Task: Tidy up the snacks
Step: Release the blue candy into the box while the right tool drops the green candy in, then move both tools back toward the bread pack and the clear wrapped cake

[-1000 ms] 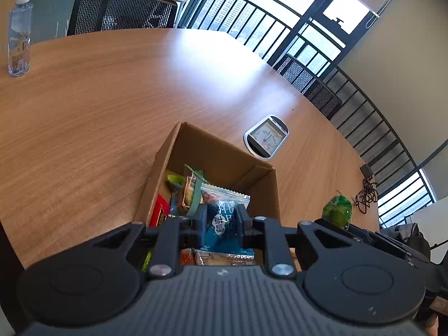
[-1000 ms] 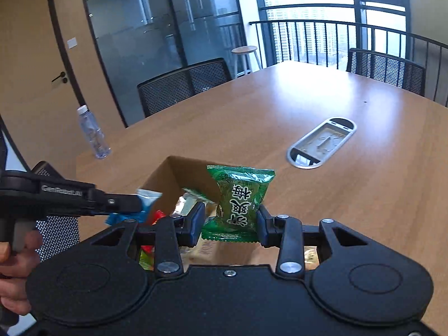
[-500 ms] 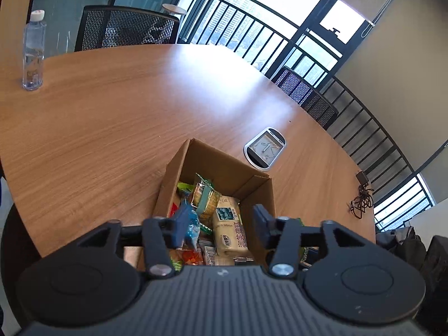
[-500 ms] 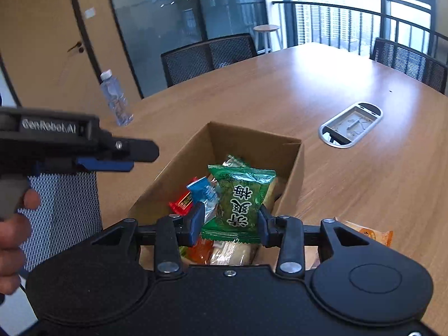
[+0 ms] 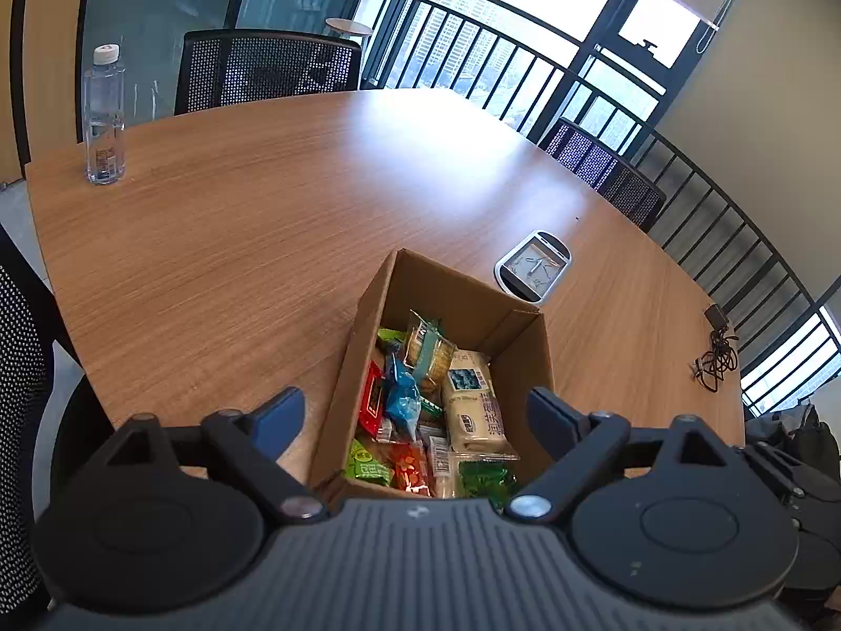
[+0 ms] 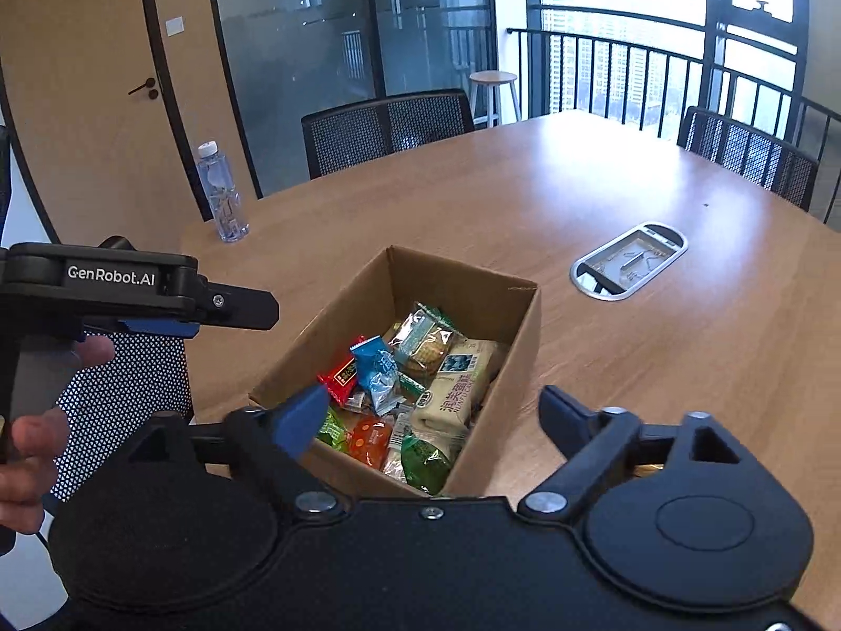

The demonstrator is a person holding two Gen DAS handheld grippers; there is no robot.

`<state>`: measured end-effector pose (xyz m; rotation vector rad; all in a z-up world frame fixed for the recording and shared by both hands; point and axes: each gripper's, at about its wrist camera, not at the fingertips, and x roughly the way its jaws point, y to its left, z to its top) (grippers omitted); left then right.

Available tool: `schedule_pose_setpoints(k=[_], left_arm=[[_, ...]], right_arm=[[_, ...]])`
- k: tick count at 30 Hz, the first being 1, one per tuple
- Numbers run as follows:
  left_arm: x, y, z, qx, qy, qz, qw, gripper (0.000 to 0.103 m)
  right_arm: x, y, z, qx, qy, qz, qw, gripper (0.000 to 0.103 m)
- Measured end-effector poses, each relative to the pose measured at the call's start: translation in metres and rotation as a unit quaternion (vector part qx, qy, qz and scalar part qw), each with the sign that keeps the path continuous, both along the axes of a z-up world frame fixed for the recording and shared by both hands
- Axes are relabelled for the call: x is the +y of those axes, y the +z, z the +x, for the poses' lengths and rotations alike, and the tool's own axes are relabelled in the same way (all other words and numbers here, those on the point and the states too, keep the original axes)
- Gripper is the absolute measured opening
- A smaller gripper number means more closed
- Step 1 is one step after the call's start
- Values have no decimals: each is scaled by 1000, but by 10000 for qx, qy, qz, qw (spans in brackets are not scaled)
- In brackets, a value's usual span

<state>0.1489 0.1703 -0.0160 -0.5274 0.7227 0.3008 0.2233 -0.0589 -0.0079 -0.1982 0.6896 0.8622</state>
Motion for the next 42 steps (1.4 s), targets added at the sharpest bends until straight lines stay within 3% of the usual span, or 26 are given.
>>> schedule_pose_setpoints(k=[3,18,31,37,42], left_arm=[[-7,0,-3,16,8,90,10000,103],[-62,6,1,-96,-593,8,9982,103],[-117,-1,23,108,-1192,239,9925,101],[-137,-8,34,80,-1473,382,9883,95],[-148,-22,45,226,-1618,338,9860,77]], right_arm=[[-13,4,-3,-51,-134,110,9998,103],[-95,-7,8,-23,-1449,447,9884,103],[-131,-23,17,71,-1572,360,9869,103],[-142,-31,24,70,-1496,311,9882,103],[-154,-40,30,149,-1507,345,9879,103]])
